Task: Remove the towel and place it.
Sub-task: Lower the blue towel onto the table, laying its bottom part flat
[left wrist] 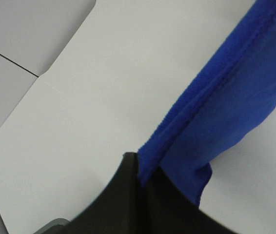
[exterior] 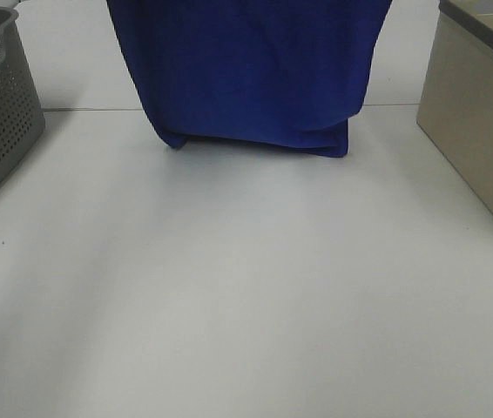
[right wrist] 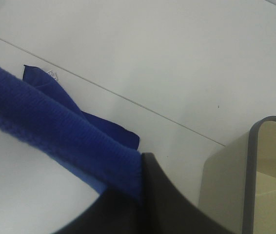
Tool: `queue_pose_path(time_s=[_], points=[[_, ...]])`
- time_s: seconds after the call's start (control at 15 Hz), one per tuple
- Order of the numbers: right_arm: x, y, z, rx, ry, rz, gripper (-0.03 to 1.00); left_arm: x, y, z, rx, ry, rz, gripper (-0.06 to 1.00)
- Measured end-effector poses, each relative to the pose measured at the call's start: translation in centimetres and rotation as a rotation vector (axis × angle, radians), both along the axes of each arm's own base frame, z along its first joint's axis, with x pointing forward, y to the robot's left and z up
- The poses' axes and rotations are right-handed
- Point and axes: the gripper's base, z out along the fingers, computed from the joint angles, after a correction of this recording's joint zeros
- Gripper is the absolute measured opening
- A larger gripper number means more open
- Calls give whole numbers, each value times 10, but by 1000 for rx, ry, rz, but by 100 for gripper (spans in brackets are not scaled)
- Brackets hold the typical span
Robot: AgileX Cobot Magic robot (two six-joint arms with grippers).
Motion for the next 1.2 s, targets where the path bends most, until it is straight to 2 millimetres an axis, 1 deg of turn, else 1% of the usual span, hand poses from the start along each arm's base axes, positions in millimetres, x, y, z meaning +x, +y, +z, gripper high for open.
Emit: queue_pose_path(time_s=[0.07,0.2,0.33,0.47,0.53,0.6,0.67,0.73,0.8,0.93,1.07,1.2], points=[[-1,1,0,12,10,8,2,-6,2,1,-25,22,20,0],[-5,5,2,61,27,35,2,-19,6,-3,-29,79,39,0],[-15,8,4,116,53,74,2,-41,14,-16,-13,167,53,0],[-30,7,-1,136,110,93,2,-68,21,-25,-10,232,59,0],[-37,7,-7,142,150,102,2,-81,24,-29,-14,254,54,0],[-42,7,-9,143,164,106,2,-88,26,-31,-13,264,53,0],[-52,5,-11,155,187,115,2,-101,30,-35,-9,284,52,0],[-73,1,-16,176,236,128,2,-122,36,-46,-10,318,47,0],[-85,-2,-17,181,248,132,2,-132,38,-51,-14,336,43,0],[-103,-8,-21,189,275,137,2,-148,39,-58,-39,355,34,0],[-111,-10,-28,188,301,136,2,-158,41,-64,-58,379,37,0],[-118,-12,-40,185,346,134,2,-170,42,-78,-81,430,32,0]])
